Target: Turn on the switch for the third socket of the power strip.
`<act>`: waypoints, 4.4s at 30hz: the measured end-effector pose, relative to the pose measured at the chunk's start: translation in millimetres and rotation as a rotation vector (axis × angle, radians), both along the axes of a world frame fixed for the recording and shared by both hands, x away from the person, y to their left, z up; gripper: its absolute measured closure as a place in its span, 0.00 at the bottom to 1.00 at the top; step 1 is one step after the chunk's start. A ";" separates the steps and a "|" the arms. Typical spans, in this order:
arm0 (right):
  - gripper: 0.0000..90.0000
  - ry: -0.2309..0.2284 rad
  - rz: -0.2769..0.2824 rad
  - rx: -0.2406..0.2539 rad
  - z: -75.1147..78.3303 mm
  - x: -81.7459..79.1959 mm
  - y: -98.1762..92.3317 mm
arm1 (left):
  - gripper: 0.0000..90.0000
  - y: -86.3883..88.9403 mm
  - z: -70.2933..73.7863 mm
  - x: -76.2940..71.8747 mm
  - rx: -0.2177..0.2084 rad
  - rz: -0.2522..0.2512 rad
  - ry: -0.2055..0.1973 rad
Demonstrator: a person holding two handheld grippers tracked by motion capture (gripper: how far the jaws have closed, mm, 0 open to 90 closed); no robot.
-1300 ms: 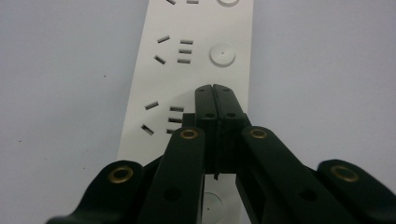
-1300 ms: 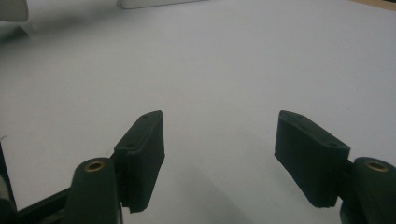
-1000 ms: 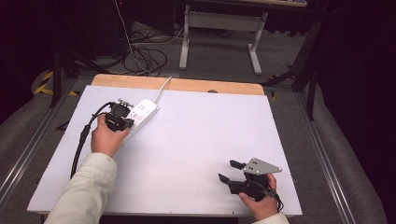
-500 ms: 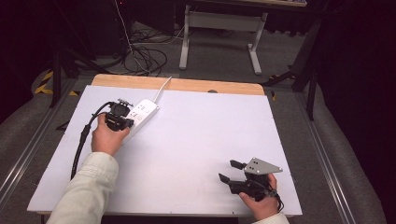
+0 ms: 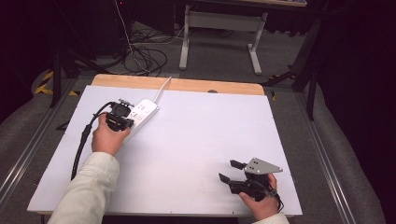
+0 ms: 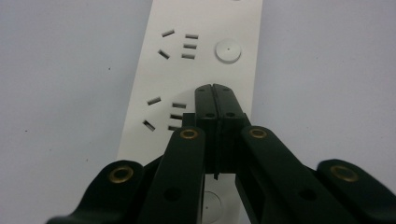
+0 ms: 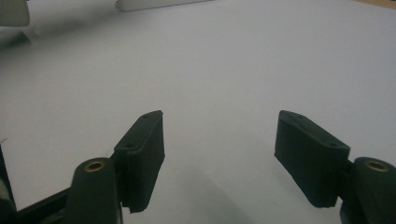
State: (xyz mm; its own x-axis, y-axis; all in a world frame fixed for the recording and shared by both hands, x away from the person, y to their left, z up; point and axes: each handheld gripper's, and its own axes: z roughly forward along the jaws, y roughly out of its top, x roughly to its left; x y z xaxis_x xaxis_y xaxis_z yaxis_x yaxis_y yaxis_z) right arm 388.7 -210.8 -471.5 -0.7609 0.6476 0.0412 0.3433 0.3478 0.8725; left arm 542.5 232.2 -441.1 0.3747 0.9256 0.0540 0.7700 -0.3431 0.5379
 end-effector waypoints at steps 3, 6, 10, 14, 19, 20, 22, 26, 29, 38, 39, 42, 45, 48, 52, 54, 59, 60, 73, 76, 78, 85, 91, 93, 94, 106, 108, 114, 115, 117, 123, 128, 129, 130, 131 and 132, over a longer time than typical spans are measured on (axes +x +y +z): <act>0.38 -0.001 0.000 0.000 0.1 -0.1 -0.3 | 1.00 0.2 -0.1 0.2 -0.002 -0.001 -0.001; 0.38 -0.001 0.000 0.001 0.1 0.0 -0.4 | 1.00 -2.7 0.5 0.4 0.020 0.004 0.003; 0.38 -0.001 0.001 0.001 0.1 -0.1 -0.3 | 1.00 -12.6 0.5 0.8 0.103 -0.008 -0.002; 0.38 -0.002 0.000 0.003 0.5 -0.7 -1.0 | 1.00 -3.5 0.4 2.9 0.017 0.002 0.013; 0.38 -0.001 -0.002 0.003 0.1 -0.2 -1.1 | 1.00 -4.6 0.6 3.6 0.028 -0.010 0.006; 0.38 -0.002 -0.001 0.005 0.4 -0.4 -1.4 | 1.00 -3.6 0.5 3.6 0.018 -0.005 0.007; 0.38 -0.006 -0.002 0.008 0.5 -0.4 -2.0 | 1.00 -1.6 1.9 3.1 0.001 0.005 -0.008; 0.38 -0.004 -0.005 0.007 0.4 0.3 -1.8 | 1.00 2.6 11.1 -1.0 -0.059 -0.002 -0.021; 0.38 -0.006 -0.005 0.007 0.4 0.2 -1.8 | 0.97 6.2 20.1 -5.8 -0.100 -0.005 -0.039; 0.38 -0.006 -0.007 0.007 0.5 0.2 -1.9 | 0.98 10.4 39.6 -21.9 -0.138 -0.046 -0.082; 0.38 -0.006 -0.006 0.005 0.4 0.2 -1.7 | 0.98 10.5 41.4 -23.0 -0.142 -0.046 -0.081; 0.38 -0.006 -0.008 0.007 0.6 0.0 -1.8 | 0.98 12.2 46.3 -25.7 -0.152 -0.050 -0.082; 0.38 -0.005 -0.010 0.007 0.6 0.0 -2.1 | 0.98 12.6 50.9 -30.9 -0.156 -0.056 -0.091; 0.38 -0.006 -0.006 0.005 0.3 0.2 -1.6 | 0.97 11.8 53.8 -33.1 -0.143 -0.074 -0.093; 0.38 -0.005 -0.009 0.007 0.7 -0.1 -2.0 | 0.97 11.0 60.8 -36.8 -0.144 -0.082 -0.104; 0.38 -0.006 -0.008 0.006 0.5 0.2 -2.0 | 0.96 11.7 64.5 -38.9 -0.140 -0.089 -0.116; 0.38 -0.006 -0.007 0.005 0.4 0.2 -1.9 | 0.92 15.1 69.6 -44.5 -0.141 -0.090 -0.124; 0.38 -0.006 -0.008 0.005 0.4 0.3 -2.0 | 0.90 16.2 70.9 -45.7 -0.141 -0.092 -0.130; 0.38 -0.011 -0.012 0.008 1.1 -1.0 -2.0 | 0.40 17.0 96.9 -91.4 -0.227 -0.219 -0.288; 0.38 -0.009 -0.011 0.012 1.2 -1.0 -2.3 | 0.37 19.5 101.0 -102.1 -0.260 -0.245 -0.314; 0.38 -0.008 -0.010 0.015 1.2 -0.8 -2.5 | 0.35 21.4 103.1 -110.7 -0.266 -0.257 -0.338; 0.38 -0.012 -0.012 0.028 2.0 -1.6 -3.6 | 0.24 30.4 99.6 -135.3 -0.290 -0.286 -0.395; 0.38 -0.009 0.002 0.045 2.3 -1.9 -3.8 | 0.19 37.4 91.3 -153.8 -0.322 -0.316 -0.436; 0.38 -0.010 0.005 0.051 2.3 -1.8 -4.0 | 0.17 38.9 87.9 -160.3 -0.321 -0.335 -0.447; 0.38 -0.011 0.008 0.053 2.3 -1.7 -4.1 | 0.17 39.0 85.5 -163.6 -0.325 -0.339 -0.452; 0.34 -0.010 0.032 0.046 2.4 -2.5 -4.9 | 0.16 50.8 50.3 -187.1 -0.377 -0.300 -0.477; 0.33 -0.014 0.037 0.035 2.5 -3.2 -4.1 | 0.16 53.4 44.4 -188.7 -0.381 -0.309 -0.477; 0.29 -0.020 0.058 0.021 2.6 -4.4 -3.2 | 0.17 61.7 28.5 -196.8 -0.326 -0.333 -0.487; 0.29 -0.019 0.059 0.020 2.6 -4.5 -3.2 | 0.17 61.8 26.4 -198.2 -0.331 -0.331 -0.484; 0.29 -0.019 0.062 0.018 2.7 -4.6 -3.0 | 0.17 62.5 23.7 -199.4 -0.318 -0.339 -0.481; 0.28 -0.019 0.071 0.015 2.7 -5.1 -3.4 | 0.17 65.5 8.6 -196.0 -0.361 -0.294 -0.428; 0.27 0.000 0.083 0.011 1.4 -3.8 -4.1 | 0.17 71.3 -5.6 -193.5 -0.426 -0.252 -0.410; 0.27 0.001 0.085 0.014 1.5 -3.7 -4.4 | 0.17 72.2 -8.9 -193.7 -0.414 -0.246 -0.419; 0.27 0.000 0.084 0.015 1.6 -3.9 -4.5 | 0.17 72.8 -12.4 -194.1 -0.398 -0.244 -0.428; 0.27 -0.001 0.085 0.014 1.7 -4.0 -4.4 | 0.17 73.5 -16.1 -194.5 -0.374 -0.248 -0.442; 0.27 -0.001 0.087 0.014 1.7 -4.0 -4.3 | 0.16 73.4 -19.5 -195.4 -0.364 -0.253 -0.444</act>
